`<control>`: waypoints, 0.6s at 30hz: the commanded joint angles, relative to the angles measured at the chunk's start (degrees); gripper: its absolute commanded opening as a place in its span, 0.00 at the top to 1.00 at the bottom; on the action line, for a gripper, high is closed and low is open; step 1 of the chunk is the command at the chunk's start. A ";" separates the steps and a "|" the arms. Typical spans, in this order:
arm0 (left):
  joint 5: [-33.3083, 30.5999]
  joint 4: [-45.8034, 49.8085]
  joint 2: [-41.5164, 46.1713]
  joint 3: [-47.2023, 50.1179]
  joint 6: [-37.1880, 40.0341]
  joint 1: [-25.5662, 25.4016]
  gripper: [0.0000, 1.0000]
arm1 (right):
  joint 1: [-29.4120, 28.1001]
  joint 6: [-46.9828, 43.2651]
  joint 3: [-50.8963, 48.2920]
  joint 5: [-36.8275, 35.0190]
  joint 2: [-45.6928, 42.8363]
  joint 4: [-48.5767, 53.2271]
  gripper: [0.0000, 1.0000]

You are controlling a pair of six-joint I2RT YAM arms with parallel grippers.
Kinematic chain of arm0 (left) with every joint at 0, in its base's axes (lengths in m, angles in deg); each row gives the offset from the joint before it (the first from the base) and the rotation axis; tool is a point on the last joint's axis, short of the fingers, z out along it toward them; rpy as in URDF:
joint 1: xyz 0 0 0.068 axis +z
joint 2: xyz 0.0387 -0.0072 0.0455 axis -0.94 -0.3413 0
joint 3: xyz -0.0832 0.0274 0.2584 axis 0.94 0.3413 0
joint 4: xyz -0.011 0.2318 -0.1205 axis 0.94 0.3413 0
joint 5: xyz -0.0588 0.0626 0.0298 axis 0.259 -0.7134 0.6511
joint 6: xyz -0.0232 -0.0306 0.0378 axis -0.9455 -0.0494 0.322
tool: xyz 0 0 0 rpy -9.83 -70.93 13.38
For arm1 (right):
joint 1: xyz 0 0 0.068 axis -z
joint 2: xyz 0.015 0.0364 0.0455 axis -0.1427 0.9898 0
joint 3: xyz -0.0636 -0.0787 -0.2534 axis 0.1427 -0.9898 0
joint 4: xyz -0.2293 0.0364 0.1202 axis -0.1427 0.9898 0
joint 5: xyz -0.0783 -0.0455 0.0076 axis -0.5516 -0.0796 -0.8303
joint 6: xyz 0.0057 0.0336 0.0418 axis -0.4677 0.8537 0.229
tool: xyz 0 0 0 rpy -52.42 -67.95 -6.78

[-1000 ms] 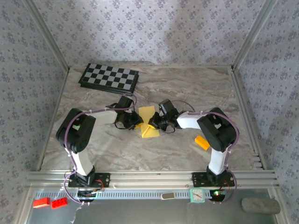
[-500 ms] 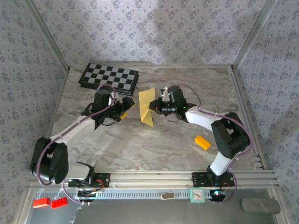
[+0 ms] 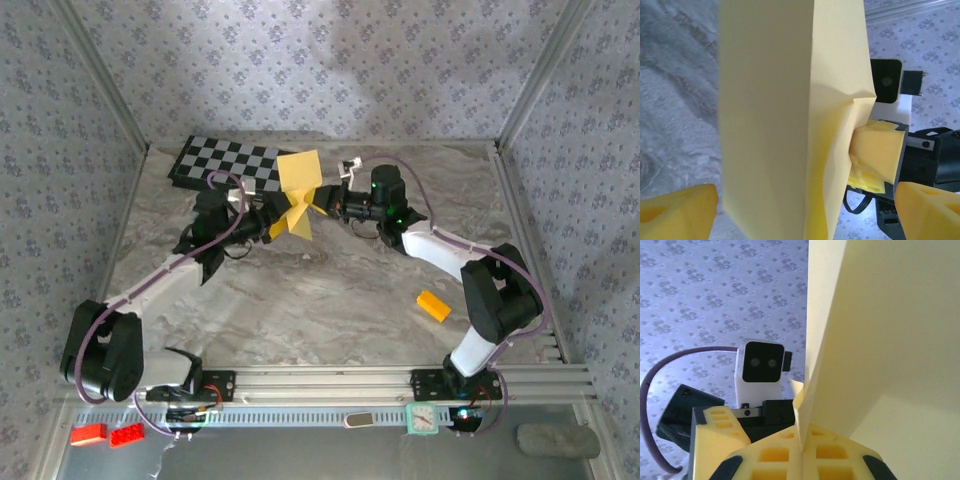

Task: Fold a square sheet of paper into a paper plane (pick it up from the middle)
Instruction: Turn over the paper at the center of the table.

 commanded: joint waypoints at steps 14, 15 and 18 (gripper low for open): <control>0.01 -6.14 2.56 0.46 0.52 -0.72 0.63 | 0.77 5.37 0.35 3.48 1.21 -5.18 0.94; -0.44 -5.02 2.71 0.25 1.17 -0.72 0.67 | 0.87 5.21 0.29 3.48 1.09 -4.82 0.92; -1.36 -1.76 2.91 -0.31 2.88 -0.46 0.80 | 1.46 4.00 -0.13 3.05 0.26 -3.04 0.85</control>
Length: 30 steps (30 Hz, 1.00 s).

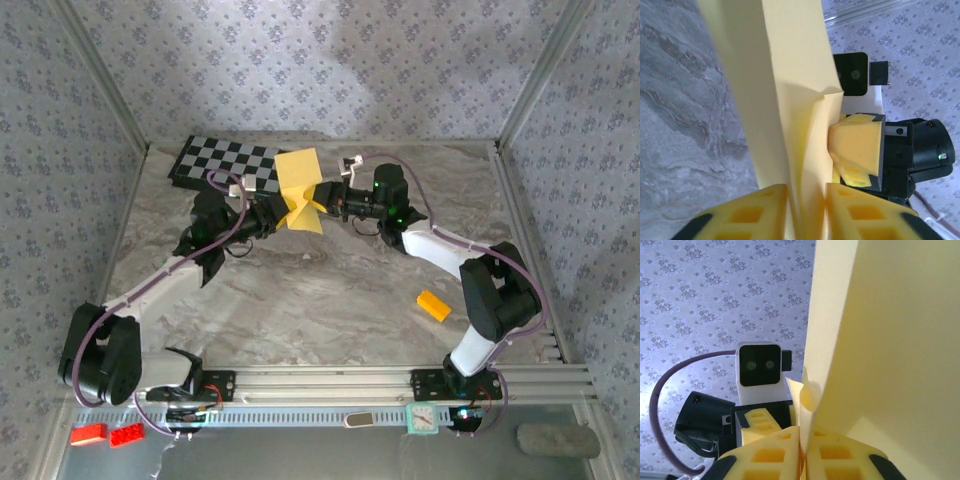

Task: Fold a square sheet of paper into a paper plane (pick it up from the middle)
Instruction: Turn over the paper at the center of the table.

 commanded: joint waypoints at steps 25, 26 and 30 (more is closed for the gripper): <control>-65.65 83.65 -19.72 -38.47 41.08 -16.78 0.95 | 14.07 -24.52 -5.11 -27.67 -18.33 48.10 0.21; -67.29 85.01 -21.69 -39.69 40.48 -17.50 0.95 | 14.34 -24.52 -5.30 -28.25 -18.72 48.55 0.21; -70.84 90.88 -31.20 -46.20 36.74 -20.75 0.94 | 15.94 -24.45 -6.66 -30.30 -20.77 50.08 0.21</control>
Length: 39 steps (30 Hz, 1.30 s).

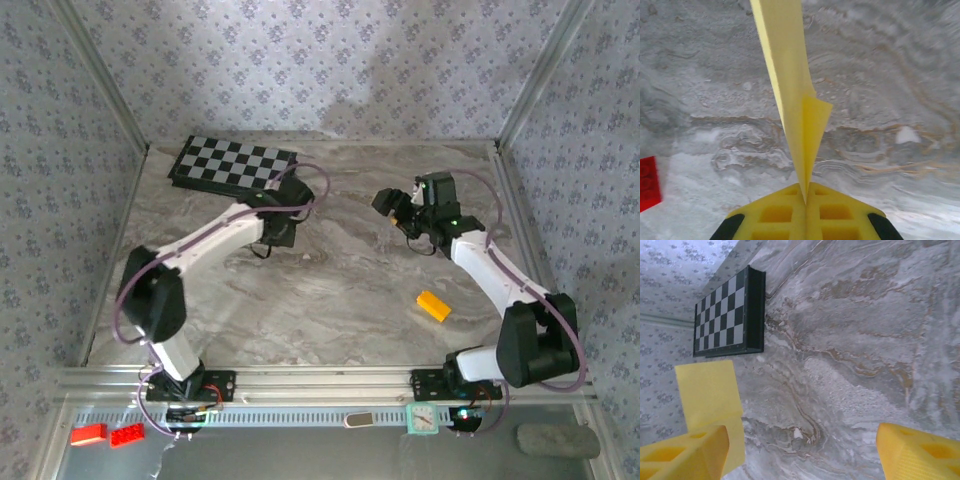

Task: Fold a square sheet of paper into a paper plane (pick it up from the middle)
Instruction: Turn over the paper at the center of the table.

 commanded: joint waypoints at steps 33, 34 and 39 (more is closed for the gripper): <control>40.39 -22.55 7.08 12.95 -15.11 12.20 0.33 | -11.66 0.44 1.78 -4.28 9.03 2.02 0.25; 40.32 -22.79 8.24 14.38 -15.21 13.61 0.32 | -13.85 0.49 3.18 -4.09 11.04 1.57 0.26; 41.87 -24.41 13.02 20.03 -15.03 18.09 0.25 | -21.78 0.92 10.60 -1.15 22.17 -0.54 0.30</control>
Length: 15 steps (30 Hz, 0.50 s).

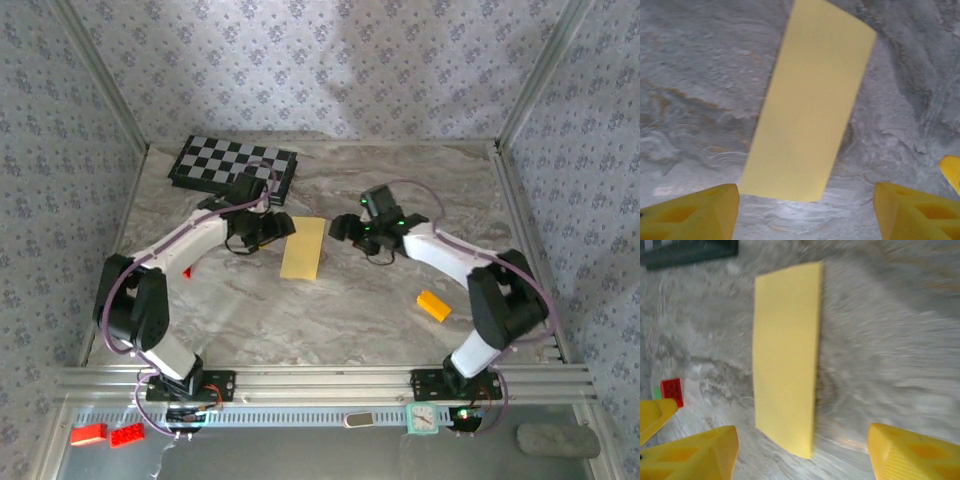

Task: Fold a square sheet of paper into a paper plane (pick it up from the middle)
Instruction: Turn over the paper at the center of the table, then move the paper to the center of the table.

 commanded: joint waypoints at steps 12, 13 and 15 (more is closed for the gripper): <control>1.29 -2.70 10.36 10.09 -2.65 7.41 0.00 | -7.60 0.59 15.92 2.86 19.10 1.05 0.32; 1.40 -2.47 10.25 10.21 -2.76 7.55 0.00 | -7.72 0.23 16.29 3.01 19.86 1.53 0.32; 1.96 -2.49 9.87 10.32 -2.78 7.64 0.00 | -7.80 -0.38 16.78 3.44 21.07 2.59 0.33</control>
